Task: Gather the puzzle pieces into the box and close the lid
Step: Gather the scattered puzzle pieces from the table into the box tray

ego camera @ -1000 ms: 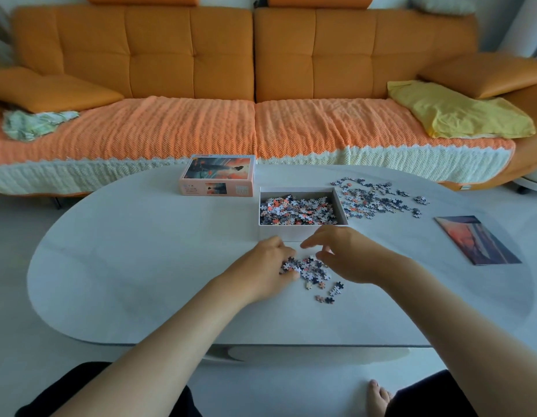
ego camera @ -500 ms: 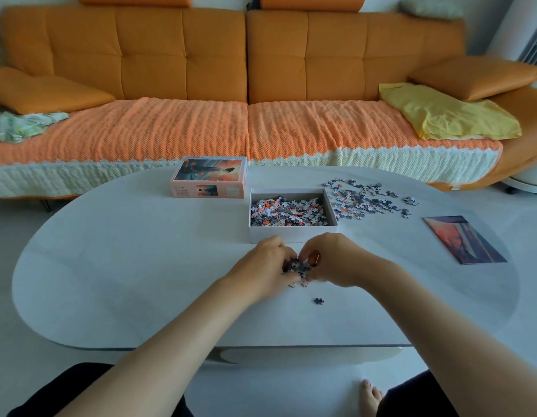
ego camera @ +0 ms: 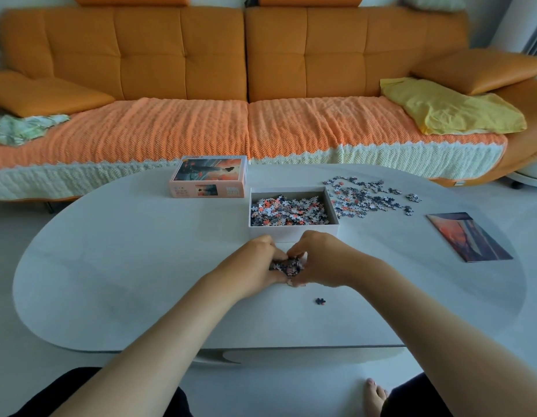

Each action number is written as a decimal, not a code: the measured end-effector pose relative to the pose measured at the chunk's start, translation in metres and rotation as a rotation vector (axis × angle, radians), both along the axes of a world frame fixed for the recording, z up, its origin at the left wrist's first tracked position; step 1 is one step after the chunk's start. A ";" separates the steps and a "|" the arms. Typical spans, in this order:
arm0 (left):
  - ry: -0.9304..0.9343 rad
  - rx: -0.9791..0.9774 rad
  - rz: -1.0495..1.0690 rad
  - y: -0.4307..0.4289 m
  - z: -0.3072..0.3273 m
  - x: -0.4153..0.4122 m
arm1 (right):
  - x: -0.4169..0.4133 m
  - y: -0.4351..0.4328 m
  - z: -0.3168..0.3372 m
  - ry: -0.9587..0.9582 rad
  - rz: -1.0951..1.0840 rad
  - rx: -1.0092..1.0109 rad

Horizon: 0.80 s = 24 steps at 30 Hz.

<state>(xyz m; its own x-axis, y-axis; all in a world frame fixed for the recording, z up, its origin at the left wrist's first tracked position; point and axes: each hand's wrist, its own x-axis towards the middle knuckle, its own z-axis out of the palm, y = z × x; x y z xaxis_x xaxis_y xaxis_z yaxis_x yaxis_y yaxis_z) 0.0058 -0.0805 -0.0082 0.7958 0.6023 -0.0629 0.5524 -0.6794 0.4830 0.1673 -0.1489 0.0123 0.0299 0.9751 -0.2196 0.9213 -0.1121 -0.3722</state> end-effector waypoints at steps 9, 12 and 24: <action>-0.059 -0.024 0.118 0.007 0.001 0.002 | -0.006 0.007 0.002 0.133 -0.175 0.038; -0.062 -0.073 0.136 0.012 0.002 0.003 | -0.008 0.011 0.002 0.129 -0.174 0.046; -0.424 -0.048 0.241 0.042 0.035 0.007 | 0.007 0.041 0.030 0.280 -0.276 0.438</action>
<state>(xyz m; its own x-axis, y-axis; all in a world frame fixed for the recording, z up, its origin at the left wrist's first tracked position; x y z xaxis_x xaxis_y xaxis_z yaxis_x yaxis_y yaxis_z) 0.0131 -0.0384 0.0272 0.5954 0.7770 0.2045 0.4390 -0.5278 0.7272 0.1746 -0.1083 0.0427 0.2949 0.9410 0.1661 0.7396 -0.1148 -0.6632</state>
